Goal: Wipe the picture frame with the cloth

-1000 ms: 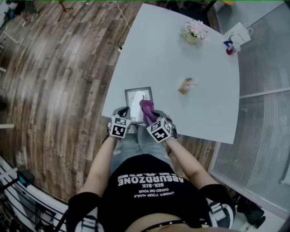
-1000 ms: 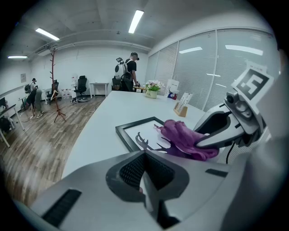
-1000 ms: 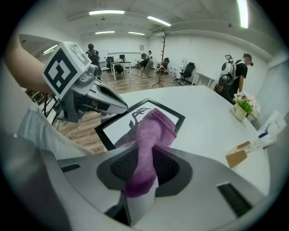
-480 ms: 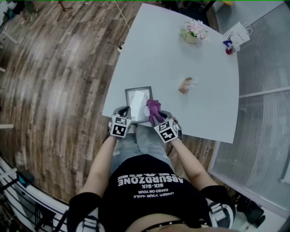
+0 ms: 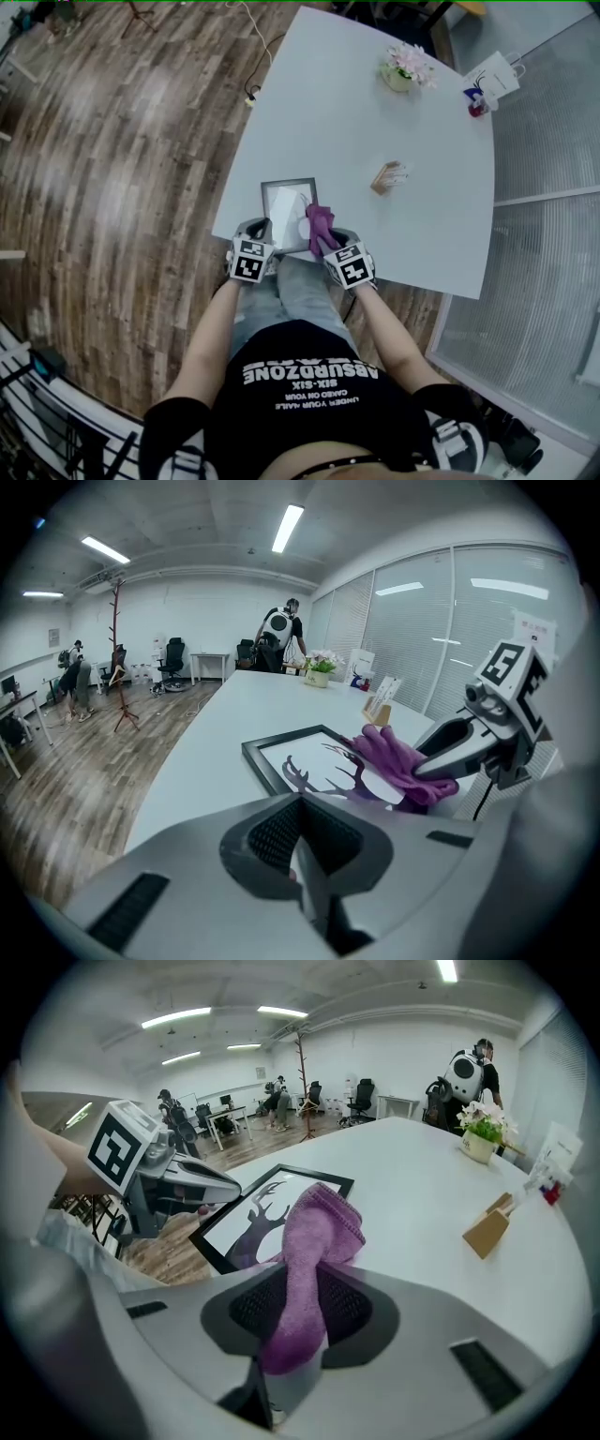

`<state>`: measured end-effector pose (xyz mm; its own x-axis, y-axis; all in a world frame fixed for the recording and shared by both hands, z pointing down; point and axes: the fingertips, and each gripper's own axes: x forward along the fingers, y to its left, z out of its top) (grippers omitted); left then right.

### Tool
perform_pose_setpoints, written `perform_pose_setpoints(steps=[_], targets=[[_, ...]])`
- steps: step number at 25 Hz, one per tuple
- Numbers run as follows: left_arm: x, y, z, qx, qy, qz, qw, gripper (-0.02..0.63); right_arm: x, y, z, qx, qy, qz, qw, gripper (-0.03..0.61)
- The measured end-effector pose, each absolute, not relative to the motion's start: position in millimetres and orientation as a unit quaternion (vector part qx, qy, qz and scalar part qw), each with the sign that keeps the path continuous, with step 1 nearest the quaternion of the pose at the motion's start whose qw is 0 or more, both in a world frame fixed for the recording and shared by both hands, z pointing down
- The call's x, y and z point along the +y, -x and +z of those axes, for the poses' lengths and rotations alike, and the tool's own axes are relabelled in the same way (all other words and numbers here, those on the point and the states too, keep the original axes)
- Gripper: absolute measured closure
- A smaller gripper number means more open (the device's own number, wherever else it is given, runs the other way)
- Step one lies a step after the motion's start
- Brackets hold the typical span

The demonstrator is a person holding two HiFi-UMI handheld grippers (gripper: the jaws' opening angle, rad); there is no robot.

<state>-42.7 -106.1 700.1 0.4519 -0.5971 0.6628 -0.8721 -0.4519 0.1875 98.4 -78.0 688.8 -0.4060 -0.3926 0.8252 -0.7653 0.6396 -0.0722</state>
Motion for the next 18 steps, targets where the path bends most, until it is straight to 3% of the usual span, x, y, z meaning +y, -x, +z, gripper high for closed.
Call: perform_pose_setpoints(steps=[18], targets=[[-103.7,43.1,699.8,-0.448,-0.813,0.268,0.259,0.599,-73.3,-96.5,690.1,-0.801,-0.357,0.214,0.431,0.469]])
